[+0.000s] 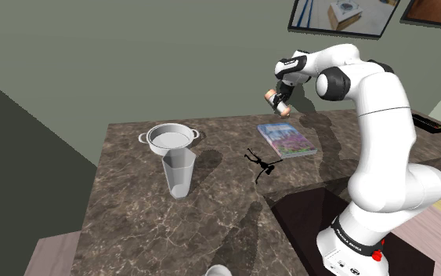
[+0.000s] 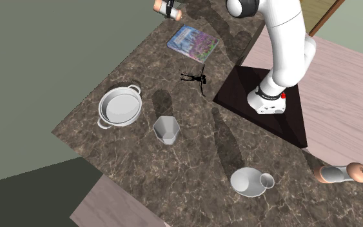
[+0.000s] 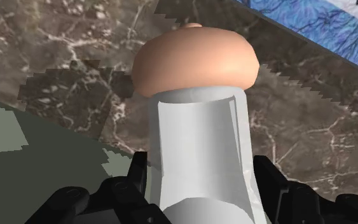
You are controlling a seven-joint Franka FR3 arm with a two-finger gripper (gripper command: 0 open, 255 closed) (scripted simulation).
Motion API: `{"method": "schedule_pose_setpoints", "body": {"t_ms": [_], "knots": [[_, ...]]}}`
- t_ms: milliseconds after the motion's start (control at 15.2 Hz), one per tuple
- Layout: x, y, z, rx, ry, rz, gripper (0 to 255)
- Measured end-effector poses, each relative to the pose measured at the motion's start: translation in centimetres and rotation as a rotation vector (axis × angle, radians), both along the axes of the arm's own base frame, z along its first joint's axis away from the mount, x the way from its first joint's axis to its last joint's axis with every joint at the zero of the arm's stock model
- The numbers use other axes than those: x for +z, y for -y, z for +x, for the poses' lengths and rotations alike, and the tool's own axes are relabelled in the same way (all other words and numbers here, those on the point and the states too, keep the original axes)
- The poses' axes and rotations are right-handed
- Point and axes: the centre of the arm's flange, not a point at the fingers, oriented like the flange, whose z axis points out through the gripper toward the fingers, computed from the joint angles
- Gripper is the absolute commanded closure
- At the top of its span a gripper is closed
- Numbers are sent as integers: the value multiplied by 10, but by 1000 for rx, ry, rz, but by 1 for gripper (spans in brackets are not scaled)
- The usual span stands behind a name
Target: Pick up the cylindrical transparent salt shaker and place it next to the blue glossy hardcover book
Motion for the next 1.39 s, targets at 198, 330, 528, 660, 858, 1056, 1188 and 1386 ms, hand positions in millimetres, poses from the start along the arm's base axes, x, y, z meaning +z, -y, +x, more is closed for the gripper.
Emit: {"method": "schedule_pose_setpoints", "body": {"t_ms": [198,330,528,660,858,1056,1188,1386], "knots": [[-13,0,0,0,14,-13,255],[-24,1,2,0,21,-19,255],[-36,3,3,-2,36,-34,255],[-40,0,6,0,45,-36,255],[-44,-2,9,4,52,-36,255],[-45,-2,10,5,50,-33,255],[-45,-2,10,5,50,-33,0],[-46,4,8,-2,58,-49,0]]}}
